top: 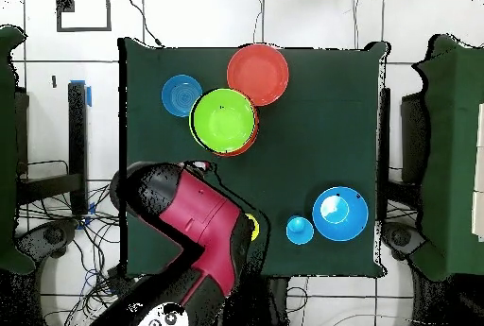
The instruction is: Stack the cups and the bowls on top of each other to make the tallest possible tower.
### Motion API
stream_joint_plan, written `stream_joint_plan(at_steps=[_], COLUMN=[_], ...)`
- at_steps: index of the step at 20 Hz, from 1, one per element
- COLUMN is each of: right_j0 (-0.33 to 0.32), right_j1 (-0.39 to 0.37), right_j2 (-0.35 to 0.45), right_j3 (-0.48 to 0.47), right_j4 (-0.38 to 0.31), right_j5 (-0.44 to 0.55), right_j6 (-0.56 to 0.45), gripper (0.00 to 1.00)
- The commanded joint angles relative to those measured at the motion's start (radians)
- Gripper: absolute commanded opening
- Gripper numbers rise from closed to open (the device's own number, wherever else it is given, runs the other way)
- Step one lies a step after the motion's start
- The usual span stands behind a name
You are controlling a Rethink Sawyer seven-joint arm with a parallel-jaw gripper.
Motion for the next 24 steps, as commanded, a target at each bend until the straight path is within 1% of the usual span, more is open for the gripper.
stream_joint_plan(at_steps=[1, 5, 9, 12, 14, 17, 19, 21, 22, 24], right_j0=[-0.061, -0.109, -0.146, -0.178, -0.201, -0.231, -0.245, -0.239, -0.231, -0.235], right_j1=[-0.052, -0.092, -0.155, -0.199, -0.217, -0.230, -0.228, -0.212, -0.198, -0.184], right_j2=[0.240, 0.262, 0.263, 0.277, 0.287, 0.314, 0.329, 0.320, 0.310, 0.312], right_j3=[0.123, 0.142, 0.164, 0.192, 0.197, 0.219, 0.227, 0.218, 0.215, 0.221], right_j4=[-0.132, -0.176, -0.234, -0.271, -0.295, -0.313, -0.322, -0.337, -0.332, -0.315], right_j5=[-0.077, -0.079, -0.048, -0.046, -0.044, -0.075, -0.092, -0.109, -0.107, -0.133], right_j6=[-0.199, -0.204, -0.202, -0.204, -0.203, -0.196, -0.170, -0.107, -0.056, 0.004], gripper=[1.00, 1.00, 1.00, 1.00, 1.00, 1.00, 1.00, 1.00, 1.00, 1.00])
